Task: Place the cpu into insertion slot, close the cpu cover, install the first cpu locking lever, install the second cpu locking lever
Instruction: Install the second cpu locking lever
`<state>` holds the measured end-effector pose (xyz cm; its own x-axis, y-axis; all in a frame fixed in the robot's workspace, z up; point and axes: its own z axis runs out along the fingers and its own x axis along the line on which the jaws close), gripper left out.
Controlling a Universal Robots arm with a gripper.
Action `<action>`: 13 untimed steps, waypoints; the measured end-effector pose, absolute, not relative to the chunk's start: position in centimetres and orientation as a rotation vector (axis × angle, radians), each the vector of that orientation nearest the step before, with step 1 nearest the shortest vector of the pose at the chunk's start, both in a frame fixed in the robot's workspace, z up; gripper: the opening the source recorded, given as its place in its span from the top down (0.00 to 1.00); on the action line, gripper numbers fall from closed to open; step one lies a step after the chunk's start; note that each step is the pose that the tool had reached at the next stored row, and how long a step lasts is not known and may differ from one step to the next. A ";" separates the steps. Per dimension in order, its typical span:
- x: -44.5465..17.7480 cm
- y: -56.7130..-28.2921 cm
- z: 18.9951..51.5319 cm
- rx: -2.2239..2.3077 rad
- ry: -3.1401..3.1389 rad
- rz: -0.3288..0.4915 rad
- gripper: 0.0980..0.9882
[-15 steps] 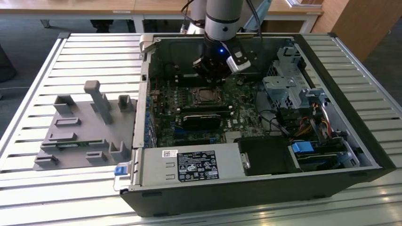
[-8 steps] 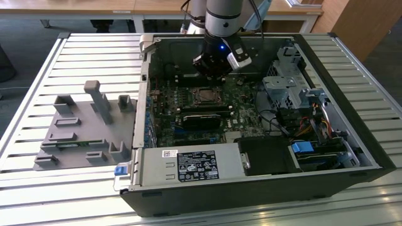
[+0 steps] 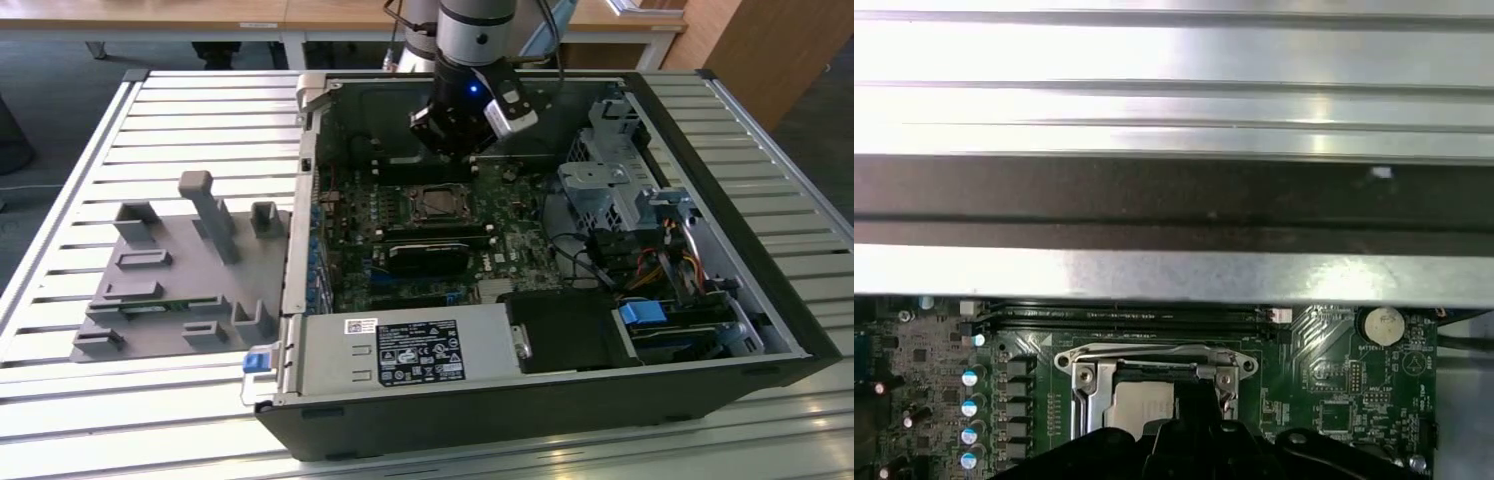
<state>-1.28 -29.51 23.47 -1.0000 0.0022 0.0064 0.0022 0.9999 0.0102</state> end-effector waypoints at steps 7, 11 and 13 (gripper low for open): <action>-1.3 -30.4 23.5 -0.004 -3.135 -0.015 0.99; -1.3 -31.4 23.4 -0.004 -3.135 -0.016 0.99; -1.3 -31.8 23.4 -0.004 -3.135 -0.016 0.99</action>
